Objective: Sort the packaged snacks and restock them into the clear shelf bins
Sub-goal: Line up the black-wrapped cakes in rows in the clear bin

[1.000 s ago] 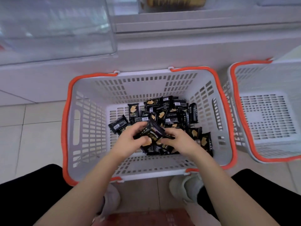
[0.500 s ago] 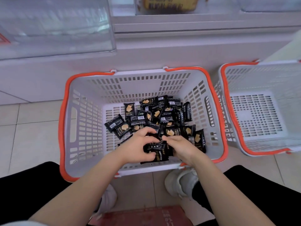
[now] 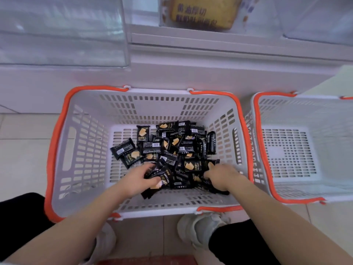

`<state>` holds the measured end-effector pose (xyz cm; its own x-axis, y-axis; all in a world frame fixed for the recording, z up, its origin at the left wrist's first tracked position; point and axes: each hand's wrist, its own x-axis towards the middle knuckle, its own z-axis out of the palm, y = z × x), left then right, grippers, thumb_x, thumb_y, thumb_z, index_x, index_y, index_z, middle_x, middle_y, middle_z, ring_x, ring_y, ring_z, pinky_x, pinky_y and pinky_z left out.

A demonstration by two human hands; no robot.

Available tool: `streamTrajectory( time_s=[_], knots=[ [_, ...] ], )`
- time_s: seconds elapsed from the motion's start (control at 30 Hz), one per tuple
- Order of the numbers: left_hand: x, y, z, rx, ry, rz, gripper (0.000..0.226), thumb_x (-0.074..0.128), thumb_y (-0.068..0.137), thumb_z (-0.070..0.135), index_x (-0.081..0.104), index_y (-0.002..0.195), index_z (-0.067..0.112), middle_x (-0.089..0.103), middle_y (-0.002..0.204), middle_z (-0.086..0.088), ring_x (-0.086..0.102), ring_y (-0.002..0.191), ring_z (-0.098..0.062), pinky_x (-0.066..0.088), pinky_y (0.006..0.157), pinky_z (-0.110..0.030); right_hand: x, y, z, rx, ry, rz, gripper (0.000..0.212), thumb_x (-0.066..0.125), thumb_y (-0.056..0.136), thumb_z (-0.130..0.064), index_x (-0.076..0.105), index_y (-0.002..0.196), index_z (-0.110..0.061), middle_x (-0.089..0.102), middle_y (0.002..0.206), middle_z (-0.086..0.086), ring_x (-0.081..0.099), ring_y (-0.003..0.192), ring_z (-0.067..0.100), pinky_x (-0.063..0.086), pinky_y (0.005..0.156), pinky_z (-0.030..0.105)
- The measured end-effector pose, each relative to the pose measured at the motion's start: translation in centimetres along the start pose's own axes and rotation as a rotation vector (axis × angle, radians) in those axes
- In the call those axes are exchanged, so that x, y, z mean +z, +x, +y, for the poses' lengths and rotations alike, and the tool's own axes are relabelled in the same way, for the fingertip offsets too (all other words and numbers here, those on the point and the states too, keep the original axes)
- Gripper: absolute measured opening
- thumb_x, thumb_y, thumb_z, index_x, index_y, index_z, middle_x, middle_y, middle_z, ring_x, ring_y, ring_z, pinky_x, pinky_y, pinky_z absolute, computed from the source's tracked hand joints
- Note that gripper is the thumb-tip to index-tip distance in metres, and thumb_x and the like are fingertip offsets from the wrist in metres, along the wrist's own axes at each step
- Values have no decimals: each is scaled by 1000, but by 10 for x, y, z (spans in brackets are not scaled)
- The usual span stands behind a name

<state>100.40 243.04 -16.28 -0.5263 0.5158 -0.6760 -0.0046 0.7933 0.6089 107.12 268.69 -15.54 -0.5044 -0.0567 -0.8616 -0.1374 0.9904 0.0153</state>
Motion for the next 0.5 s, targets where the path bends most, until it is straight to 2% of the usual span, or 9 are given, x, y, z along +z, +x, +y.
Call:
streamTrajectory(
  time_s=[0.1,0.13,0.17,0.23,0.3,0.37,0.43,0.47,0.5],
  knots=[
    [-1,2,6,-18,-88,17,59,54,90,39,34,141,17,54,103,18,46,73,6,37,59,-3,8,-4,11,-39,-243,-95,45,39,90,-2,50,132,-17,56,128,8,51,117,28,38,100,40],
    [-2,2,8,-15,-117,20,59,54,90,40,35,141,17,56,107,17,49,76,4,35,62,-5,10,-5,13,-46,-320,-92,43,41,92,-5,49,132,-17,56,127,7,50,117,27,38,101,39],
    [-2,1,8,-10,-129,27,60,54,90,41,34,141,17,56,120,11,53,90,-2,37,72,-9,12,-6,14,-46,-390,-76,41,43,93,-9,49,133,-18,55,128,6,48,118,27,38,101,40],
    [-4,-2,9,6,-139,59,63,53,90,43,32,143,17,44,141,2,46,117,-10,32,89,-19,14,-7,16,-47,-491,-24,39,44,95,-16,47,135,-20,50,133,5,43,121,26,36,101,39],
    [-7,-5,11,1,-198,65,61,53,89,44,34,142,19,43,141,4,43,122,-11,30,93,-22,17,-7,17,-42,-561,28,39,45,96,-19,48,134,-19,44,138,6,38,125,26,32,102,39],
    [-11,-10,15,-17,-275,80,47,54,90,42,45,132,24,55,123,12,53,110,-9,36,86,-16,14,-8,15,1,-589,85,38,47,94,-17,50,131,-13,43,137,10,36,126,28,30,104,40],
    [-15,-15,21,-39,-391,114,11,54,90,38,56,101,36,60,93,18,60,83,0,40,62,-9,7,-11,12,68,-479,177,38,48,92,-14,47,130,-7,43,132,14,36,124,30,30,104,41],
    [-16,-16,23,-26,-461,127,6,54,91,35,54,88,40,58,82,20,59,70,7,40,53,-7,3,-13,10,96,-348,237,41,51,89,-14,44,129,-6,44,129,14,38,121,30,31,103,40],
    [-19,-20,28,-26,-554,145,14,55,90,33,52,81,42,56,75,25,57,61,13,39,50,-5,-2,-16,6,120,-172,306,44,56,86,-15,41,127,-7,46,124,12,41,117,28,35,100,38]
  ],
)
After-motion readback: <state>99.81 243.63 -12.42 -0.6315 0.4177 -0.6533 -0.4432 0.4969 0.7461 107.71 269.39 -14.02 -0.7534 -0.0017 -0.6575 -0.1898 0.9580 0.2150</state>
